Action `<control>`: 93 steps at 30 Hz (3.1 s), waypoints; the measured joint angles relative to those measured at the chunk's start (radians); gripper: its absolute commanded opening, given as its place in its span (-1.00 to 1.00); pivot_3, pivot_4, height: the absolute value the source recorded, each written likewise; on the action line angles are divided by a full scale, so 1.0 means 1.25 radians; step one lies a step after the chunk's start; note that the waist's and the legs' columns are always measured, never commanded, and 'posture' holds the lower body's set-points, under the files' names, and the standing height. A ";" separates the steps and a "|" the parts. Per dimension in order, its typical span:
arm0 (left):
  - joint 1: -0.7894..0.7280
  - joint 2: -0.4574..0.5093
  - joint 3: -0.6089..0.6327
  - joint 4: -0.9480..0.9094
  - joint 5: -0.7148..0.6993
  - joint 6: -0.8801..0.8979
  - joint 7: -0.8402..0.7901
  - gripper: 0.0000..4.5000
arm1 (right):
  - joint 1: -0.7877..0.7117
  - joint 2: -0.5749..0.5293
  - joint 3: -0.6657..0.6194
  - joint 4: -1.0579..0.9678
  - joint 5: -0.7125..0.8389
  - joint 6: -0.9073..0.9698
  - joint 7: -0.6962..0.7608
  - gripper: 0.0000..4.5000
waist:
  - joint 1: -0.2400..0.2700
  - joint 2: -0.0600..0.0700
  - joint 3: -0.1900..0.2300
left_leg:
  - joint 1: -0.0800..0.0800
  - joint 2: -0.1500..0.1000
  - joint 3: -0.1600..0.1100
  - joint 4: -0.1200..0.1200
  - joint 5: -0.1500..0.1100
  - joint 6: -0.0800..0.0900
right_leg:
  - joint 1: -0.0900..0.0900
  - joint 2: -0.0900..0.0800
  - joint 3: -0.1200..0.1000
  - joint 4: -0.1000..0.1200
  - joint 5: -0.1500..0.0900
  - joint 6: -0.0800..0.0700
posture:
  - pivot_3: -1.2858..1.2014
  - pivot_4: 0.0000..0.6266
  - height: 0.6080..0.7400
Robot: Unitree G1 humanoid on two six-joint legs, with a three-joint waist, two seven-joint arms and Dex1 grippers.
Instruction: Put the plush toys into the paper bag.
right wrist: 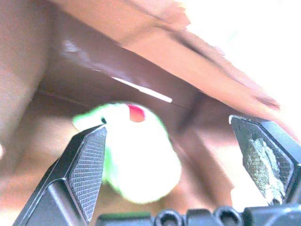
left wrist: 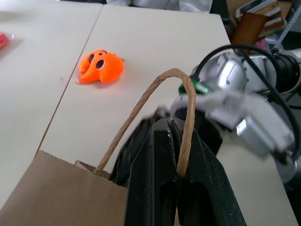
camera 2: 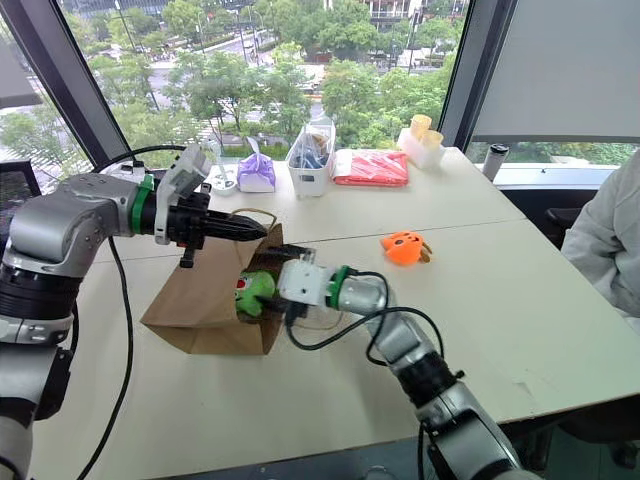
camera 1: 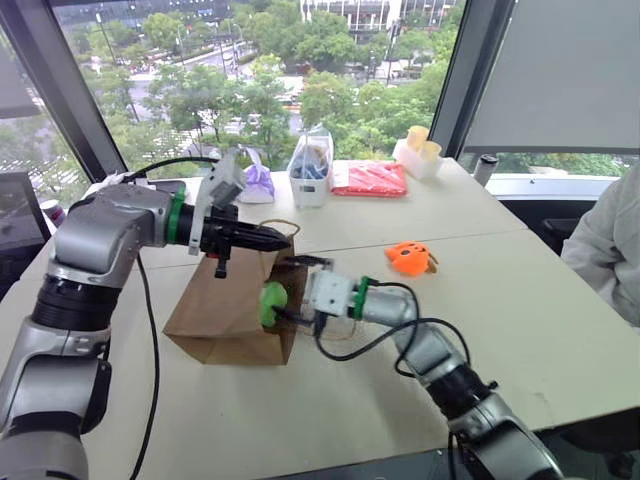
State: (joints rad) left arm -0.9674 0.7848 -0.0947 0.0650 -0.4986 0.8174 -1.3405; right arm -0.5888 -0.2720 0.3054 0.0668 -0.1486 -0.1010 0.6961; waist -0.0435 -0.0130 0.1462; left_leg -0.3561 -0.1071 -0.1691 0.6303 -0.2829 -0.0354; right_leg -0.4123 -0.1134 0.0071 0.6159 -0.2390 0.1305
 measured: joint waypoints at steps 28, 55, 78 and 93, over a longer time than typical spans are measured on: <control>0.035 0.006 0.096 -0.038 -0.106 0.085 0.115 -1.00 | -0.320 -0.051 -0.163 0.817 -0.068 0.179 -0.439 -0.49 | -0.005 -0.001 -0.001 | 0.001 0.000 0.004 -0.001 0.000 0.000 | 0.000 0.000 0.005 -0.001 0.000 0.000 | 0.03 -0.52 1.00; 0.018 -0.004 0.097 0.026 -0.132 0.082 0.099 -1.00 | -0.120 -0.244 0.033 0.134 -0.146 -0.432 -0.058 -0.98 | -0.018 -0.001 -0.001 | 0.001 0.000 0.004 0.000 0.000 0.000 | 0.000 0.001 0.006 -0.001 0.000 0.000 | 0.03 -0.52 1.00; 0.017 -0.001 0.116 0.009 -0.154 0.097 0.122 -1.00 | -0.168 -0.077 0.070 0.207 -0.081 -0.297 0.019 -0.98 | -0.018 -0.001 -0.001 | 0.000 0.000 0.002 0.000 0.000 0.000 | -0.001 0.001 0.006 0.000 0.000 0.000 | 0.03 -0.52 1.00; 0.029 0.002 0.153 0.005 -0.194 0.113 0.146 -1.00 | -0.288 -0.011 0.196 0.411 -0.185 -0.539 0.022 -0.18 | -0.019 -0.001 -0.001 | 0.000 0.000 0.002 0.000 0.000 0.000 | -0.001 0.001 0.006 0.000 0.000 0.000 | 0.03 -0.52 1.00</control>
State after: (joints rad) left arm -0.9308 0.7871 0.0961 0.0717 -0.7415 0.9589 -1.1574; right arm -0.9492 -0.2860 0.5502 0.5804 -0.3803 -0.7752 0.7239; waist -0.0674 -0.0145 0.1453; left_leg -0.3555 -0.1073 -0.1672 0.6301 -0.2827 -0.0357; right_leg -0.4133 -0.1116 0.0142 0.6161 -0.2388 0.1304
